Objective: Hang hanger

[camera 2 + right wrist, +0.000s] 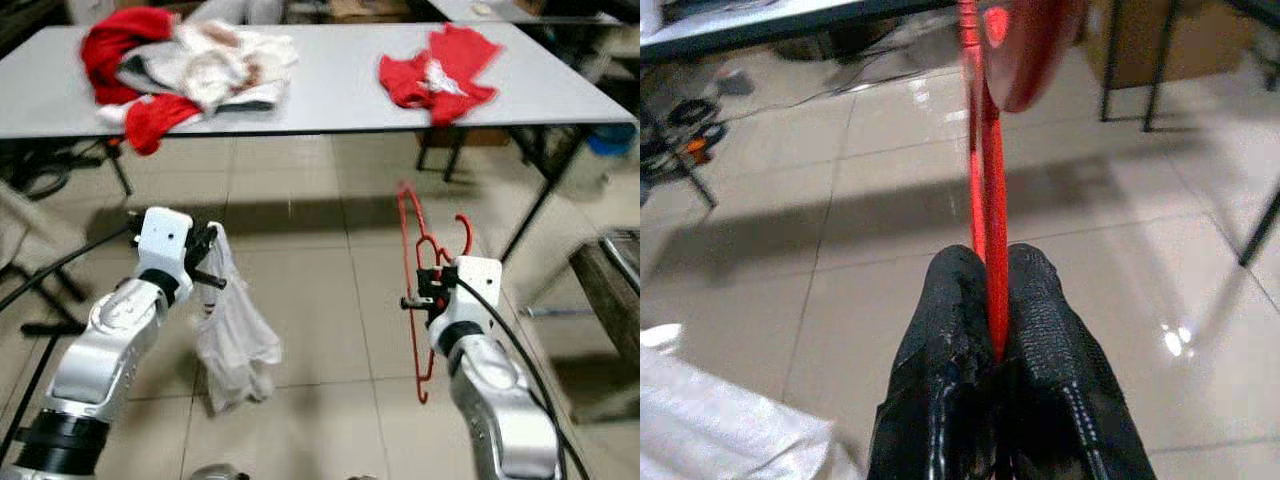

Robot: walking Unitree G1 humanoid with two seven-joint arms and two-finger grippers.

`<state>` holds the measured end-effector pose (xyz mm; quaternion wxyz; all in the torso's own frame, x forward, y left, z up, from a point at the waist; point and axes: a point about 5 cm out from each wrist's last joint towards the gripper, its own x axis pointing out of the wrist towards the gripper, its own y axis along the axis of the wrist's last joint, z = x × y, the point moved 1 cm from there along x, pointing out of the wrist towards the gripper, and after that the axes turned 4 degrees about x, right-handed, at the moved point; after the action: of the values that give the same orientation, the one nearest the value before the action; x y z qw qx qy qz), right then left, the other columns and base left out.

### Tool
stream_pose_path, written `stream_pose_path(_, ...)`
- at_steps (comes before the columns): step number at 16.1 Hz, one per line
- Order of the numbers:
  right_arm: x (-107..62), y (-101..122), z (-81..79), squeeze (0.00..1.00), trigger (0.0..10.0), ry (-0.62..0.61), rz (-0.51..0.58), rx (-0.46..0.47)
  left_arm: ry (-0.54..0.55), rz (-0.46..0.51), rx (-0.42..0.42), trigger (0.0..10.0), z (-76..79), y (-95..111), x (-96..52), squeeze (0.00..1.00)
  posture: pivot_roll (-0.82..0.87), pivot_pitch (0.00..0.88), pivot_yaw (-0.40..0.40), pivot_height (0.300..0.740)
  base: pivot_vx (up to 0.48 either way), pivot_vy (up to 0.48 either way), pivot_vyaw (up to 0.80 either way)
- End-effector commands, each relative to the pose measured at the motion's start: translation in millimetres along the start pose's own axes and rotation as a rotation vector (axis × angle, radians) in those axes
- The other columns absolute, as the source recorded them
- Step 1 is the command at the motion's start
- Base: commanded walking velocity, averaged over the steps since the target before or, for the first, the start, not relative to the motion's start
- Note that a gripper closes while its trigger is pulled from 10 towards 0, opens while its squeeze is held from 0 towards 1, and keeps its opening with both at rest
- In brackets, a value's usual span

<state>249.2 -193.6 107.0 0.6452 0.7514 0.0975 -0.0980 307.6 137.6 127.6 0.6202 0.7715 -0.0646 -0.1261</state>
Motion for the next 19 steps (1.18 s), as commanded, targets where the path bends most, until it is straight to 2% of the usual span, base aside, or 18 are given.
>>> stream_pose_path(1,-4.2,4,4.9,0.00,10.0,-0.030,0.023,0.005,-0.028,0.064,0.000,10.0,6.7,12,-0.4,0.00,0.02,0.009,0.041,0.740,0.000,0.000,-0.80)
stream_pose_path(4,-6.9,5,14.1,0.00,10.0,-0.121,0.015,0.025,-0.051,0.062,0.021,10.0,17.2,11,0.8,0.00,0.03,0.015,0.037,0.740,0.000,0.000,-0.77)
stream_pose_path(7,-6.1,8,15.4,0.00,10.0,-0.132,0.051,-0.004,-0.064,0.062,0.012,10.0,19.3,11,1.0,0.00,0.03,0.015,0.032,0.740,0.000,0.000,0.00)
stream_pose_path(11,-4.4,13,14.6,0.00,10.0,-0.089,0.052,-0.020,-0.042,0.060,-0.020,10.0,16.3,11,0.8,0.00,0.04,0.015,0.031,0.740,0.304,0.000,0.00)
stream_pose_path(15,-4.8,13,6.4,0.00,10.0,-0.069,0.066,-0.010,-0.044,0.046,-0.050,10.0,16.0,10,0.9,0.00,0.03,0.000,0.027,0.740,0.313,0.000,0.00)
stream_pose_path(16,-4.5,12,5.1,0.00,10.0,-0.060,0.062,-0.001,-0.043,0.044,-0.053,10.0,16.0,10,0.9,0.00,0.03,0.000,0.027,0.740,0.326,0.000,-0.80)
stream_pose_path(19,-3.8,15,6.9,0.00,10.0,-0.076,0.075,-0.049,-0.045,0.048,-0.050,10.0,17.2,10,1.1,0.00,0.03,0.000,0.024,0.740,0.325,0.000,-0.78)
